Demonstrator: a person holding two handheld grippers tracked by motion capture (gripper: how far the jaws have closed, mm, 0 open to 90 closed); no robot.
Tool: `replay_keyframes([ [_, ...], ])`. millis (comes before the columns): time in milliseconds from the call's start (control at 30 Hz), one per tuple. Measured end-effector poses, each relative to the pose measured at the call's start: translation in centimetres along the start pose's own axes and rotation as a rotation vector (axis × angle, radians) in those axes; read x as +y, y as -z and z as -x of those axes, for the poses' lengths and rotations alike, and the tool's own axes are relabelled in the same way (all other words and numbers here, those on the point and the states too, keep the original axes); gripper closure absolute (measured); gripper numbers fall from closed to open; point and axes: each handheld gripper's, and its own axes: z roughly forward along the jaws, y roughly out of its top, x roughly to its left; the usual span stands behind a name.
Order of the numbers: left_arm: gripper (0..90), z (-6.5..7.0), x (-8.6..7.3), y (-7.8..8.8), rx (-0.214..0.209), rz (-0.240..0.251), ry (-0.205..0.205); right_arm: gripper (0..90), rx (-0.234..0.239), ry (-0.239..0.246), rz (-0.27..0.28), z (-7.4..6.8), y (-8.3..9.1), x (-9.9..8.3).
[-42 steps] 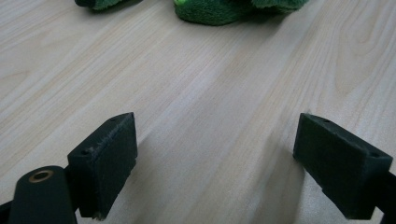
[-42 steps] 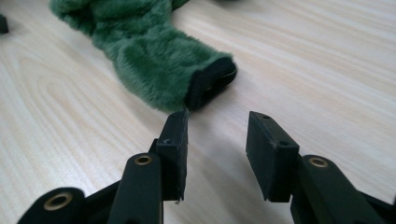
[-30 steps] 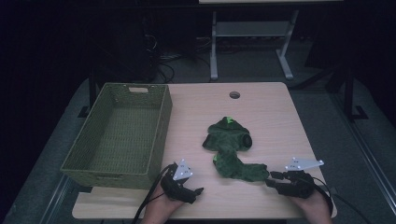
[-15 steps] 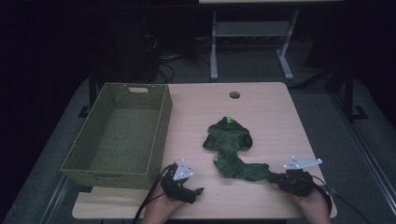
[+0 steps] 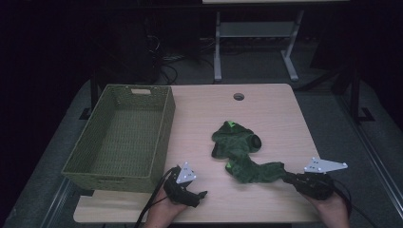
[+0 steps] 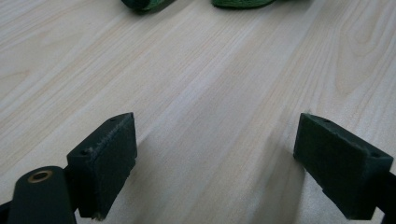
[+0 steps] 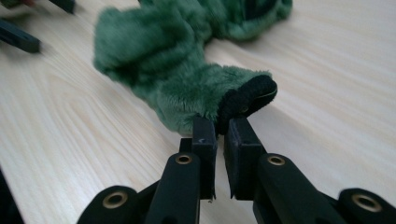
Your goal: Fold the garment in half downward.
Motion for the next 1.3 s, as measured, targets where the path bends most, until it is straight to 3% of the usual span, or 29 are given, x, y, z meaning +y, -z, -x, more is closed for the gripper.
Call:
replay_keyframes([
  [367,12.6,0.0,0.0,0.0,-0.001,0.000,0.000,82.9,0.085,0.094,0.066,-1.5,-0.5,3.1],
  [533,12.6,0.0,0.0,0.0,-0.001,0.000,0.000,82.9,0.119,0.143,0.070,-2.5,-1.2,4.5],
  [867,12.6,0.0,0.0,0.0,0.000,0.002,0.001,82.9,0.207,0.248,0.028,-5.2,-5.6,8.1],
  [1000,12.6,0.0,0.0,0.0,0.000,0.003,0.001,81.2,0.228,0.253,0.002,-6.0,-7.3,8.5],
  [1067,12.6,0.0,0.0,0.0,0.000,0.003,0.000,75.7,0.229,0.260,0.006,-6.2,-7.8,8.7],
  [1200,12.6,0.0,0.0,0.0,0.000,0.004,0.004,72.2,0.222,0.240,0.058,-5.9,-7.4,9.1],
  [1300,12.6,0.0,0.0,0.0,0.003,0.003,-0.002,77.0,0.205,0.214,0.076,-5.3,-7.0,9.5],
])
